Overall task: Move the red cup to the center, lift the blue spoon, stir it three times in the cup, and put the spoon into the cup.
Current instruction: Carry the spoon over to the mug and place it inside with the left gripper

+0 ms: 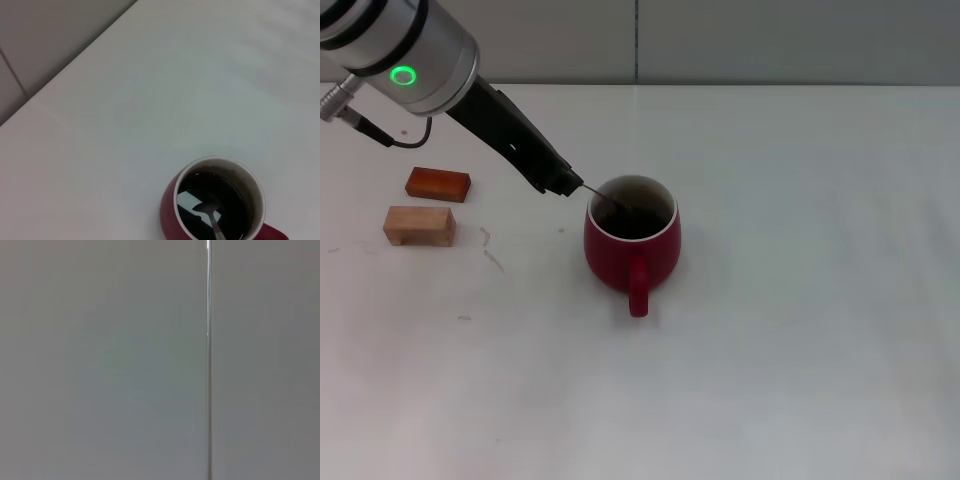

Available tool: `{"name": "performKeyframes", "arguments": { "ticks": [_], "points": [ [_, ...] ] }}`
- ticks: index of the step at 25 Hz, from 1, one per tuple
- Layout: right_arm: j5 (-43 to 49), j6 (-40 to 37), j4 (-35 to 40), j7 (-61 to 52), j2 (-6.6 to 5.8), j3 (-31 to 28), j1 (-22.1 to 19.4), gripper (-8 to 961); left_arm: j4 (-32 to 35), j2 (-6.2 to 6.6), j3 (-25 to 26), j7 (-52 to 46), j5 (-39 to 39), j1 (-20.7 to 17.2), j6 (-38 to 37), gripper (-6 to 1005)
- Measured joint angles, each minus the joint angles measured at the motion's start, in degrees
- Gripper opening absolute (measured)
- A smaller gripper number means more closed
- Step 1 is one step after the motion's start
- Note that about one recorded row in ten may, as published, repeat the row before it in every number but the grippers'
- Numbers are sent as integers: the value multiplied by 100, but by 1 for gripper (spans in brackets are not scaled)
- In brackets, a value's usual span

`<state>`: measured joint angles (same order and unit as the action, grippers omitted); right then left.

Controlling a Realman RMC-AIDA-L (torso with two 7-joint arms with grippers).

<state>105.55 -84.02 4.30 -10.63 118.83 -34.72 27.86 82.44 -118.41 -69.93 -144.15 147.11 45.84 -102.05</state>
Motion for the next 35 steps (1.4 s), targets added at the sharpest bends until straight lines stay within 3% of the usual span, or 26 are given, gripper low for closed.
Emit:
{"name": "performKeyframes", "arguments": {
  "ticks": [12,35],
  "points": [
    [0,-2,-53,0,0,0,-39,559,-100,-7,-429,-11,29,-57,316,165],
    [0,-66,-70,0,0,0,-109,559,-406,-7,-675,49,77,-34,590,165]
  ]
}}
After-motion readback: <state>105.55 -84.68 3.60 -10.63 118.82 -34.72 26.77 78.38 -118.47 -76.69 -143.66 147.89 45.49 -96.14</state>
